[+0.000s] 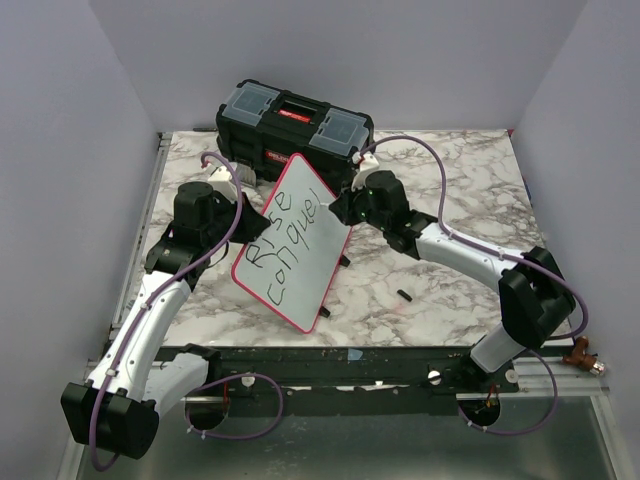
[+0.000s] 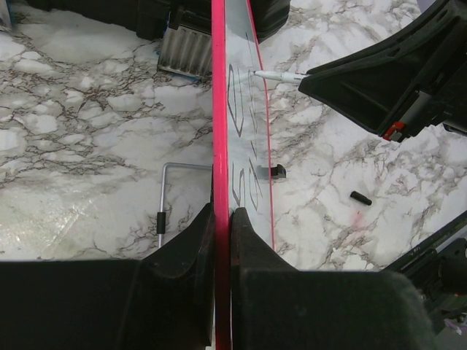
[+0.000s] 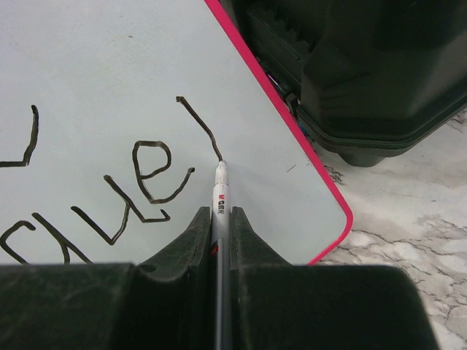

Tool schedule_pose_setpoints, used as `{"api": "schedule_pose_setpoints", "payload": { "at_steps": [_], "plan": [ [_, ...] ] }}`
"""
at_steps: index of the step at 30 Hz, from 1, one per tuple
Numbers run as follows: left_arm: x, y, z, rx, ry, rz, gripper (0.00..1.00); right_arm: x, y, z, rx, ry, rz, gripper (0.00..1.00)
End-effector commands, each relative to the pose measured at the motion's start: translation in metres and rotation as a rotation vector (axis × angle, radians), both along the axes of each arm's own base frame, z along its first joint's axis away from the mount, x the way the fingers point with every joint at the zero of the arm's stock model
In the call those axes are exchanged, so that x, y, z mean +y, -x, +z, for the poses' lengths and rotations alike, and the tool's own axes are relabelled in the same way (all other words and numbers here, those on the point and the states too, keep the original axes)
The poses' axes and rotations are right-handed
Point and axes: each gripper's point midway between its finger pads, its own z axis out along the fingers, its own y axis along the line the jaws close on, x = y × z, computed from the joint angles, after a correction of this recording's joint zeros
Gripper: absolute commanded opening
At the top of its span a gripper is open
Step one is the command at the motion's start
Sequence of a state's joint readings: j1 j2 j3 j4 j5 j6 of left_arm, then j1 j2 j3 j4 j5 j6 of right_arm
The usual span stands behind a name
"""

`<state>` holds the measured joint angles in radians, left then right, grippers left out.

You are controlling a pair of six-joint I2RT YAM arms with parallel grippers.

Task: Write a sentence on the whiteboard

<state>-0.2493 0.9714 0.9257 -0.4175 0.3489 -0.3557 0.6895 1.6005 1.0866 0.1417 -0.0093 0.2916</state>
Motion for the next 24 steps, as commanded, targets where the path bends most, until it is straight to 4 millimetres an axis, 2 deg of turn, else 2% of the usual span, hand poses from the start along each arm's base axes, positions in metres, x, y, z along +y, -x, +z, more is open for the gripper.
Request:
{"api": "schedule_pose_setpoints", "payload": {
  "at_steps": [1,24],
  "plan": [
    [0.002,0.008,-0.013,-0.007,-0.099,-0.062,0.0,0.005,0.014,-0.012,0.046,-0.008,0.044,0.01],
    [0.001,0.008,-0.013,-0.007,-0.101,-0.063,0.0,0.018,-0.004,0.017,-0.004,-0.022,0.045,0.01]
  ]
}}
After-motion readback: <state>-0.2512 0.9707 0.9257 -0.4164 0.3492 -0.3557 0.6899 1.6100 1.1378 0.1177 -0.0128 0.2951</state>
